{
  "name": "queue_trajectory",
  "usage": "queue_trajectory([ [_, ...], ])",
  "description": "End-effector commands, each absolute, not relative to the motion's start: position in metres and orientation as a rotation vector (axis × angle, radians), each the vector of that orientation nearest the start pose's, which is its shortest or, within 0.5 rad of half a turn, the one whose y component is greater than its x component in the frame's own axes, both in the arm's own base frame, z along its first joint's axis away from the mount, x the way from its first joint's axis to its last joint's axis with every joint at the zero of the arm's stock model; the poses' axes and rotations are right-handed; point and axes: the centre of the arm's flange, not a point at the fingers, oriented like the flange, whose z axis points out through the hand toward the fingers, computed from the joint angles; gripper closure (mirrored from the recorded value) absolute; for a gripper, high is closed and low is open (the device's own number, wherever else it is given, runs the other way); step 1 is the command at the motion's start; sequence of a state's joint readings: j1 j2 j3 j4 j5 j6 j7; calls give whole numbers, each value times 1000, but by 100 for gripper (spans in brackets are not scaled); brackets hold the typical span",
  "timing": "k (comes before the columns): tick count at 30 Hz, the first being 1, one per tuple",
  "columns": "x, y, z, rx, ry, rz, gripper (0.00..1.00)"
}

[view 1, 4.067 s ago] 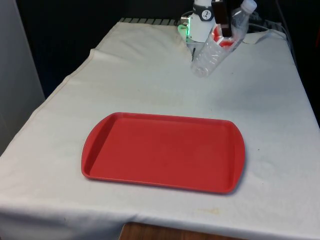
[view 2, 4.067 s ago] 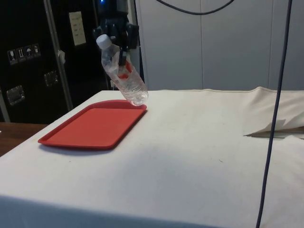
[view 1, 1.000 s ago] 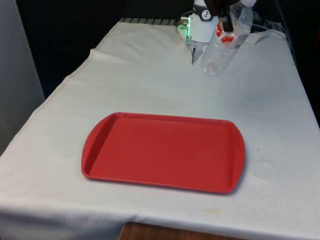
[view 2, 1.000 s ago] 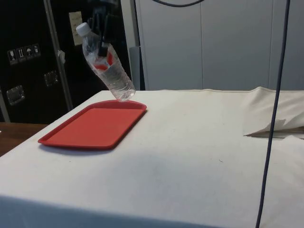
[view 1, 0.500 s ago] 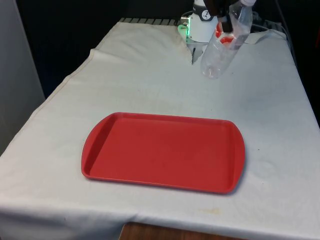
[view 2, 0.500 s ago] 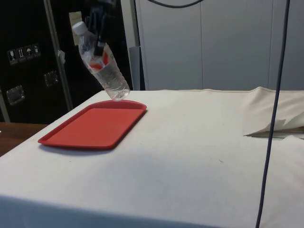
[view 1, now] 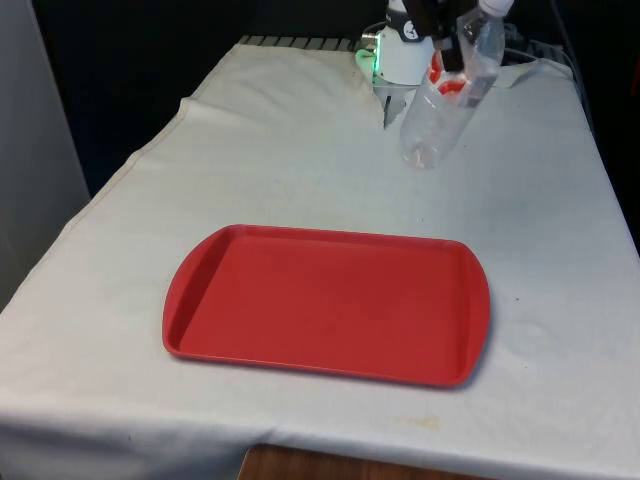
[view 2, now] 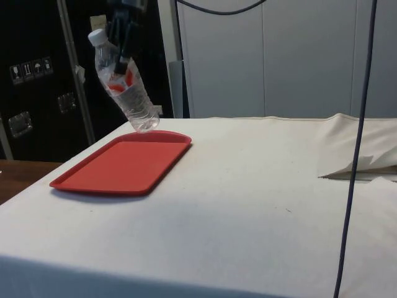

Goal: Place the bottle upright on the tray.

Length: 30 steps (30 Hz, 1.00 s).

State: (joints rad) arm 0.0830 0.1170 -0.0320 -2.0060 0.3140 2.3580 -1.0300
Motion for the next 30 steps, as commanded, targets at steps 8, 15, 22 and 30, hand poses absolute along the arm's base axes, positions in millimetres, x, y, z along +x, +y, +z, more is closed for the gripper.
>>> queue_trajectory([
  [8,604,31,422,-2708,-1261,-558,100],
  [15,607,26,420,-2700,-1241,-605,100],
  [22,609,23,420,-2696,-1227,-642,100],
  [30,611,19,416,-2694,-1211,-658,100],
])
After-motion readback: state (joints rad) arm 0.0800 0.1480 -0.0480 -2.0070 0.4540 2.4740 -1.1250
